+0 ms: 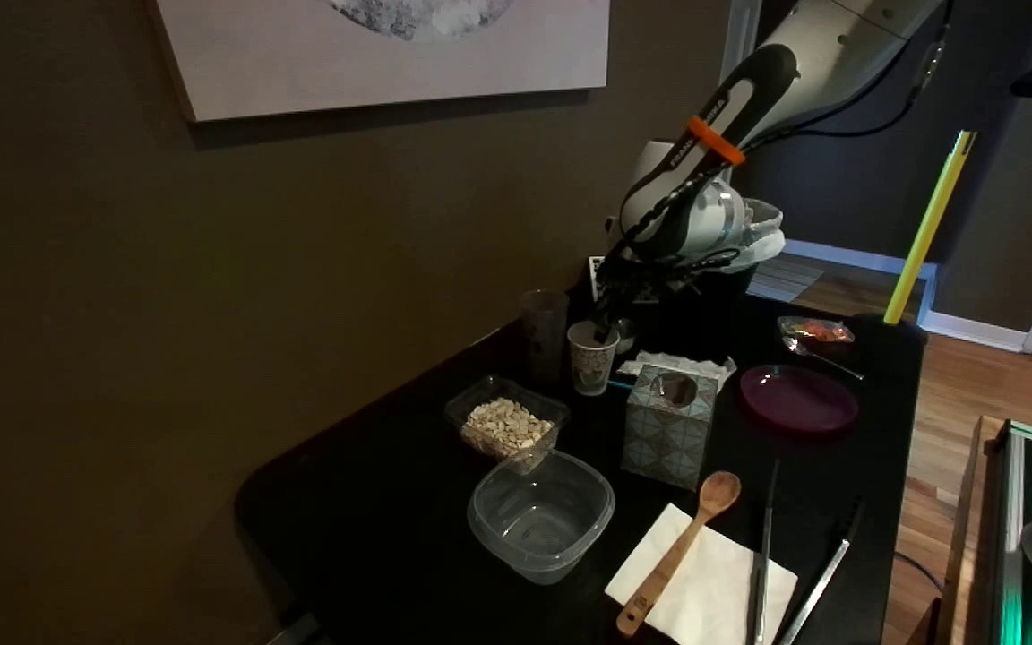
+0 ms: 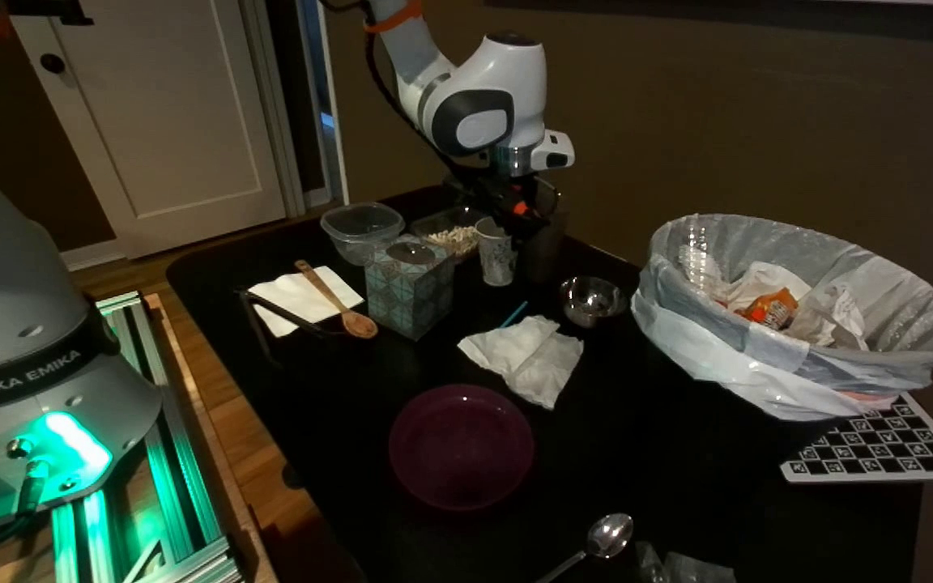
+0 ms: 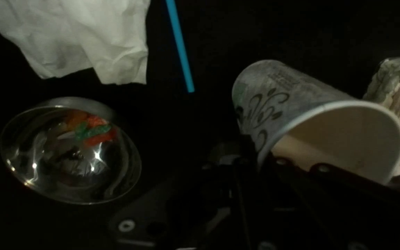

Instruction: Pour the contents of the paper cup into the plastic cup

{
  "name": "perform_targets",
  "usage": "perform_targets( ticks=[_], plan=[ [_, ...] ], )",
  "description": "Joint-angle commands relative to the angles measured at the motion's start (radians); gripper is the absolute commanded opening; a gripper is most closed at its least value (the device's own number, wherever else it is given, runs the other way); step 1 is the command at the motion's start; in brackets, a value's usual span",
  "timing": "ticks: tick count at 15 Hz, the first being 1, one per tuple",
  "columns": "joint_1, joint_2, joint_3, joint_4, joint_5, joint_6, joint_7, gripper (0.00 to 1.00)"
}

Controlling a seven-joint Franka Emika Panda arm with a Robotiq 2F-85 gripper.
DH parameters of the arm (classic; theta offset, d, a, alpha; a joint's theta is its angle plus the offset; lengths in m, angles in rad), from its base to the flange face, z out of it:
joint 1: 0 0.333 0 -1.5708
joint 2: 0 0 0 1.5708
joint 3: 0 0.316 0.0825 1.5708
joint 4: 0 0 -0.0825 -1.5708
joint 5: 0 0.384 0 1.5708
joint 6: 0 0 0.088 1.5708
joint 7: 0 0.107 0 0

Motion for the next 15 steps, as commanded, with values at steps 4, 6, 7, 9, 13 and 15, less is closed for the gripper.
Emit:
perform_targets(
  ticks=[4, 6, 7, 9, 13, 15],
  plan=[
    [0.051, -0.252, -0.112, -0.097, -0.156, -0.161, 0.115, 0.01],
    [0.069, -0.31, -0.158, -0.104, -0.239, -0.23, 0.162, 0.01],
    [0.078, -0.334, -0.18, -0.103, -0.293, -0.252, 0.192, 0.01],
    [0.09, -0.366, -0.208, -0.102, -0.402, -0.236, 0.255, 0.01],
    [0.11, -0.382, -0.234, -0.101, -0.645, -0.147, 0.414, 0.01],
    [0.126, -0.368, -0.247, -0.093, -0.783, -0.093, 0.517, 0.01]
  ],
)
